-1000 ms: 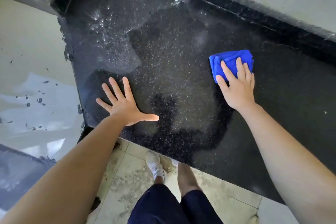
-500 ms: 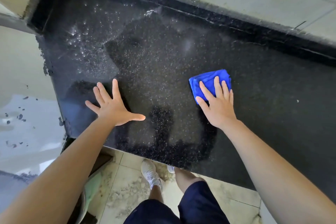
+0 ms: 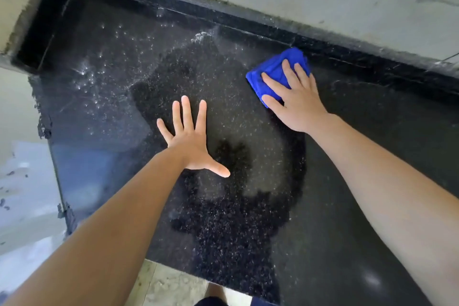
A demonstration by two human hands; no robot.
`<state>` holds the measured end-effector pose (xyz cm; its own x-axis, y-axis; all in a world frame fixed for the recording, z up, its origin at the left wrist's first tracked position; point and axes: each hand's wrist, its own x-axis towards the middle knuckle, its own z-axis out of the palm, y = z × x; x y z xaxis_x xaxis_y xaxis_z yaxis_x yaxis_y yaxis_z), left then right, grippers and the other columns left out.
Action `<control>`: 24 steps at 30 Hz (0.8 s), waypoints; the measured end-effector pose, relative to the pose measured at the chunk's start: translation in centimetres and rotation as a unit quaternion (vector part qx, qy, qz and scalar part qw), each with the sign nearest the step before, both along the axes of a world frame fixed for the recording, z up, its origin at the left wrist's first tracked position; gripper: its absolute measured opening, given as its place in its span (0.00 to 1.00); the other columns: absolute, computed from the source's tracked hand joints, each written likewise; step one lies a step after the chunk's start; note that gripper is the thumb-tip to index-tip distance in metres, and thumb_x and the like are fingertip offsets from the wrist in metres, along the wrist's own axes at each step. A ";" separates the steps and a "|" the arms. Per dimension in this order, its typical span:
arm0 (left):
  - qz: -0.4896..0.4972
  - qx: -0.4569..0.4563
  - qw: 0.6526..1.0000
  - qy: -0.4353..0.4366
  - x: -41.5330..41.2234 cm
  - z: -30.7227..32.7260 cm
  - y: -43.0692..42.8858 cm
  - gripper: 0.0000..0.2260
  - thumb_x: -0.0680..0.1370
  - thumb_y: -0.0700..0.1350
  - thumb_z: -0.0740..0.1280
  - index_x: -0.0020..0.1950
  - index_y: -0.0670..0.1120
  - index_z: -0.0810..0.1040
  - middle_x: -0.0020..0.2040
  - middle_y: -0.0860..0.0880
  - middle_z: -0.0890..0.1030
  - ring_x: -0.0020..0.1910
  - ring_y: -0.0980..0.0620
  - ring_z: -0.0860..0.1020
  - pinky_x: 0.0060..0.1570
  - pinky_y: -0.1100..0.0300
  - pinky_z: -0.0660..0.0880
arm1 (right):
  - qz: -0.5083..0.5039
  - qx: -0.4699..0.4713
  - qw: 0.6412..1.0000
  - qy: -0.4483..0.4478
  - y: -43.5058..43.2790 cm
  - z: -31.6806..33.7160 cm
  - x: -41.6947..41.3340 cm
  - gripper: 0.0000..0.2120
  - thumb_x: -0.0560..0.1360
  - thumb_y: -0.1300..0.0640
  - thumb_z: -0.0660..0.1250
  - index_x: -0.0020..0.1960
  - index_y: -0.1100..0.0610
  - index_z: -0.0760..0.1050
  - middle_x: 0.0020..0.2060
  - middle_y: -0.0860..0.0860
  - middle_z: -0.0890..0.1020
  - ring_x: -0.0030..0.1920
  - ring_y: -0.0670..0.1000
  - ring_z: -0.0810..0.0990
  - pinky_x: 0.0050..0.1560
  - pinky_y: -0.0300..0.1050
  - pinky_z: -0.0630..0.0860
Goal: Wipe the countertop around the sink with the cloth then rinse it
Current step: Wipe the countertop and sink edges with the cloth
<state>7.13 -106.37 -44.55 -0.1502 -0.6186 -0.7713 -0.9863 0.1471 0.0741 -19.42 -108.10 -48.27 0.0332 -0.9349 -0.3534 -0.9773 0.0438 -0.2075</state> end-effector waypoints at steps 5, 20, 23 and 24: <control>0.010 0.008 1.000 -0.009 -0.6 -0.4 -1.8 0.79 0.45 0.76 0.75 0.69 0.56 0.16 0.67 0.47 0.13 0.67 0.42 0.16 0.68 0.27 0.32 | 0.039 -0.044 0.998 -0.020 -7.0 -1.2 5.6 0.26 0.83 0.37 0.47 0.80 0.38 0.51 0.82 0.54 0.44 0.81 0.60 0.41 0.78 0.64 0.38; 0.023 0.027 0.999 -0.036 -1.8 0.7 -2.0 0.78 0.46 0.76 0.75 0.69 0.57 0.16 0.68 0.49 0.14 0.70 0.43 0.18 0.70 0.29 0.33 | -0.077 -0.158 0.984 -0.040 1.5 -2.8 -4.8 0.25 0.81 0.35 0.55 0.76 0.40 0.66 0.80 0.54 0.60 0.79 0.59 0.57 0.78 0.62 0.51; 0.023 0.029 0.999 -0.033 -1.8 0.7 -2.1 0.78 0.46 0.76 0.75 0.69 0.57 0.16 0.67 0.49 0.13 0.70 0.43 0.18 0.70 0.29 0.33 | -0.180 -0.160 0.971 -0.005 4.2 -2.7 -7.0 0.26 0.81 0.35 0.55 0.77 0.41 0.65 0.80 0.55 0.59 0.79 0.61 0.56 0.77 0.63 0.51; 0.022 0.029 0.999 -0.032 -1.8 0.7 -2.1 0.78 0.46 0.76 0.75 0.69 0.57 0.16 0.67 0.49 0.13 0.70 0.43 0.18 0.70 0.29 0.33 | -0.209 -0.154 0.966 -0.005 4.3 -2.7 -6.7 0.26 0.81 0.36 0.55 0.77 0.41 0.65 0.80 0.55 0.58 0.79 0.61 0.55 0.77 0.64 0.50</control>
<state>5.36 -108.43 -43.86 -0.0735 -0.5782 -0.8126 -0.9947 0.1013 0.0178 -26.11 -103.78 -51.00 -0.3675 -0.9282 -0.0579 -0.8857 0.3683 -0.2827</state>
